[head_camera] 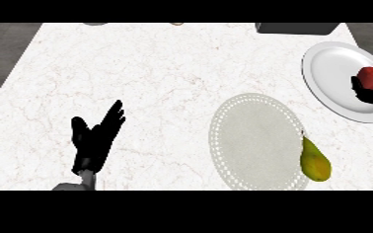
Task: Pick the bell pepper from the placemat and place it in the plate
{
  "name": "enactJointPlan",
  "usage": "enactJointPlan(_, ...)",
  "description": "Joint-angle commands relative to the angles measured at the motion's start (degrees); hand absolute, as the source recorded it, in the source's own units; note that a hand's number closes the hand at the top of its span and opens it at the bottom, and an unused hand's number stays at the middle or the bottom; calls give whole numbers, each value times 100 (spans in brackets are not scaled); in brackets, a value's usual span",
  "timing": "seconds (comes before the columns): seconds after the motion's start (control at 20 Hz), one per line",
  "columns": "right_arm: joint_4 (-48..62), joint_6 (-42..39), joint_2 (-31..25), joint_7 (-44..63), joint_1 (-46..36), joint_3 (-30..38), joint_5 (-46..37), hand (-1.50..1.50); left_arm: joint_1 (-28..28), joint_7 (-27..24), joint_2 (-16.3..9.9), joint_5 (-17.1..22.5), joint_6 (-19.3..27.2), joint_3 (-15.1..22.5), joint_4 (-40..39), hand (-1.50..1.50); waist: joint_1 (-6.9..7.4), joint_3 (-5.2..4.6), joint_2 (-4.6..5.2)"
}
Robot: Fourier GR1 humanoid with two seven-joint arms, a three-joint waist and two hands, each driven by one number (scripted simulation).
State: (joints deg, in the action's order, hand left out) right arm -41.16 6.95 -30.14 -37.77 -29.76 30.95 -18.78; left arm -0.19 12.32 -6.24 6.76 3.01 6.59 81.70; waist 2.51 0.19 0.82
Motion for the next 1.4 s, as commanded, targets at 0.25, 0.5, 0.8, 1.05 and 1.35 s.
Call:
enactJointPlan(0.25,2105,235,-834,56,-818,-4,-463,150,-31,-310,63,-86,-55,2,-398,0,163,4,111)
enactJointPlan(0.5,2615,10,-893,344,-1067,-759,-1258,-150,-265,41,91,-71,-35,86,-86,0,316,20,130)
enactJointPlan(0.8,2903,-614,-719,-373,-1203,-464,-903,-150,-314,-3,119,-33,-84,75,-129,0,311,50,173)
enactJointPlan(1.05,2997,-1120,-849,-833,-1357,222,-200,-150,-246,34,-64,63,-200,-77,-108,0,209,47,131)
enactJointPlan(1.35,3276,-1867,-1332,-637,-1405,635,198,-150,-215,-136,5,-58,-103,-41,-178,0,161,35,129)
